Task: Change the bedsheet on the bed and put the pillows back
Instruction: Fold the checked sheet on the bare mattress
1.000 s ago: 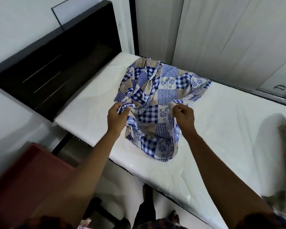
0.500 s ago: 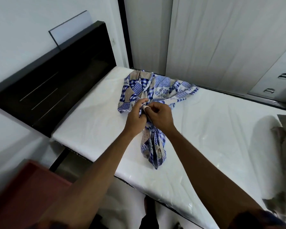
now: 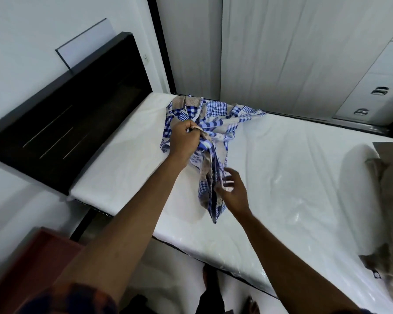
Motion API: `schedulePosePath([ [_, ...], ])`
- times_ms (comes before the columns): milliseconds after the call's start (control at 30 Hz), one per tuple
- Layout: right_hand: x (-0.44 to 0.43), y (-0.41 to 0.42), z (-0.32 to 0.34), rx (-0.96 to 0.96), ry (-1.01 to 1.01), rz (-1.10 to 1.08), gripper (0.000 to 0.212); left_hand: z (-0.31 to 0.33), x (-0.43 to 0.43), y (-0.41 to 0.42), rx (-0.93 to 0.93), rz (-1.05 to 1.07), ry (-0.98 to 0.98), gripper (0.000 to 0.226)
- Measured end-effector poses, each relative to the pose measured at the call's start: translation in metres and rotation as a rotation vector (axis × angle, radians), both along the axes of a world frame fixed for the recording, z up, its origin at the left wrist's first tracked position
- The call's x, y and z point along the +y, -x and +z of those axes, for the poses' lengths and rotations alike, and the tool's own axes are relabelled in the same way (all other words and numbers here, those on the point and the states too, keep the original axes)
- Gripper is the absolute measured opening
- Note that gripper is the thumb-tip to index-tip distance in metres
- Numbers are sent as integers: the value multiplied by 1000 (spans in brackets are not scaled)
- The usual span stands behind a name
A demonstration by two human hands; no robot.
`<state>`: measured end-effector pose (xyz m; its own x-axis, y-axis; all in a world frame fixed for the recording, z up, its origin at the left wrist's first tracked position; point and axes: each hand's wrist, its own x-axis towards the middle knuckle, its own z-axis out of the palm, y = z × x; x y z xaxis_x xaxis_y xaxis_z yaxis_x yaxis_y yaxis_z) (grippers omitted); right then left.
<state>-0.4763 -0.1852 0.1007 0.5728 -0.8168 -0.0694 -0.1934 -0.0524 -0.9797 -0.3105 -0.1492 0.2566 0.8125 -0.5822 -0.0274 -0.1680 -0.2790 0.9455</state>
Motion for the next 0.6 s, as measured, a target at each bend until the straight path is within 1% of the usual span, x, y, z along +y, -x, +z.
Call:
schedulePosePath([
  [67, 7, 14, -27, 112, -71, -49, 56, 2, -5, 2, 18, 8, 21, 17],
  [133, 7, 17, -43, 277, -92, -88, 59, 5, -9, 7, 48, 16, 26, 16],
  [233, -1, 8, -53, 447, -73, -82, 67, 15, -17, 15, 179, 35, 63, 22],
  [333, -15, 2, -52, 501, -170, -119, 74, 38, -30, 26, 390, 76, 205, 31],
  [433, -23, 0, -53, 515, -196, -131, 78, 60, -44, 30, 478, 89, 315, 28],
  [467, -24, -1, -54, 540, -196, -130, 75, 68, -45, 31, 512, 97, 351, 28],
  [533, -27, -1, -56, 564, -209, -167, 59, 80, -49, 30, 581, 106, 416, 29],
  [567, -32, -1, -64, 581, -251, -202, 49, 86, -51, 29, 593, 109, 444, 29],
  [600, -35, 3, -67, 587, -289, -244, 44, 90, -53, 25, 599, 128, 475, 28],
])
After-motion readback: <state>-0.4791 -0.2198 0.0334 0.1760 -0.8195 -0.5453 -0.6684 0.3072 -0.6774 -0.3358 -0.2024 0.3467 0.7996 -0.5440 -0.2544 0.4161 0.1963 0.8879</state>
